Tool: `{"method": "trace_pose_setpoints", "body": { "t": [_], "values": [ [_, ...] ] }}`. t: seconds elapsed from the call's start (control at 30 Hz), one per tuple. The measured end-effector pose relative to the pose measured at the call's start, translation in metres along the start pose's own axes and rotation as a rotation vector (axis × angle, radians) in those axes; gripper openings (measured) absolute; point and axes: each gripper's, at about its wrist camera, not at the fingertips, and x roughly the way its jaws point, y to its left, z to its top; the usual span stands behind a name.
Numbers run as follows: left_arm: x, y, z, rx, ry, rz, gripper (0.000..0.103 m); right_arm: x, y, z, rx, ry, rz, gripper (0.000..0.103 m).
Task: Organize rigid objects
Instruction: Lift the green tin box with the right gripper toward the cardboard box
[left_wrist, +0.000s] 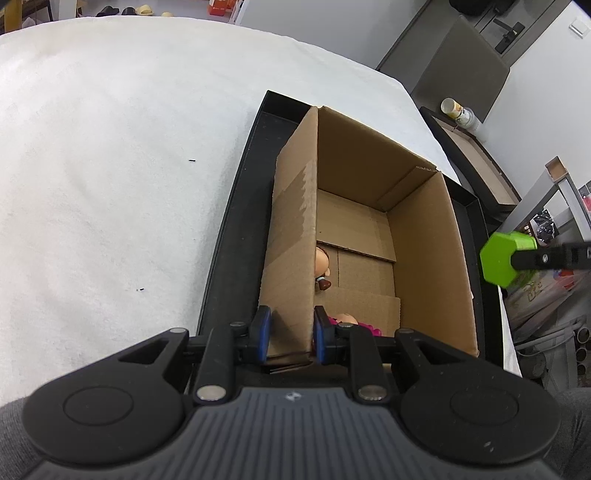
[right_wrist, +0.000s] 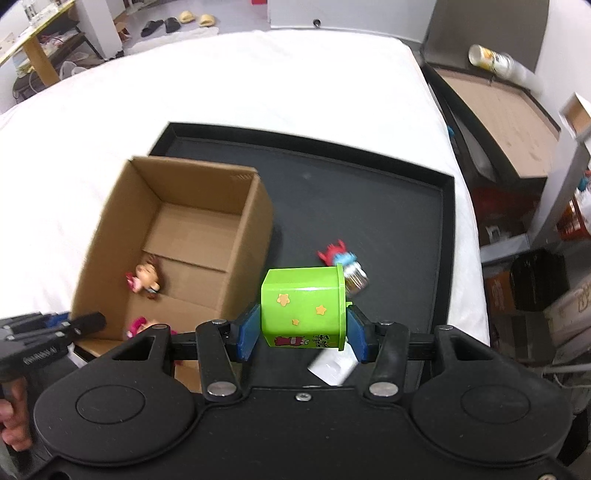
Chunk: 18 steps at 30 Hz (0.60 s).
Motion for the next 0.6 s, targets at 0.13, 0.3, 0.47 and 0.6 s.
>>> {"method": "trace_pose_setpoints", "body": {
  "t": [0.13,0.3,0.47,0.6],
  "values": [
    [-0.001,0.002,0.000,-0.007,0.003,-0.016,0.023,-0.006,0.014,0.011,-0.022,-0.021,0.009,0.049],
    [0.000,0.005,0.000,-0.009,0.009,-0.033,0.023,-0.012,0.031,0.025,-0.062,-0.045,0.016,0.049],
    [0.001,0.007,0.001,-0.013,0.011,-0.048,0.023,-0.011,0.052,0.032,-0.105,-0.049,0.034,0.049],
    [0.001,0.008,0.001,-0.011,0.014,-0.061,0.023,-0.005,0.071,0.035,-0.144,-0.038,0.041,0.049]
  ]
}}
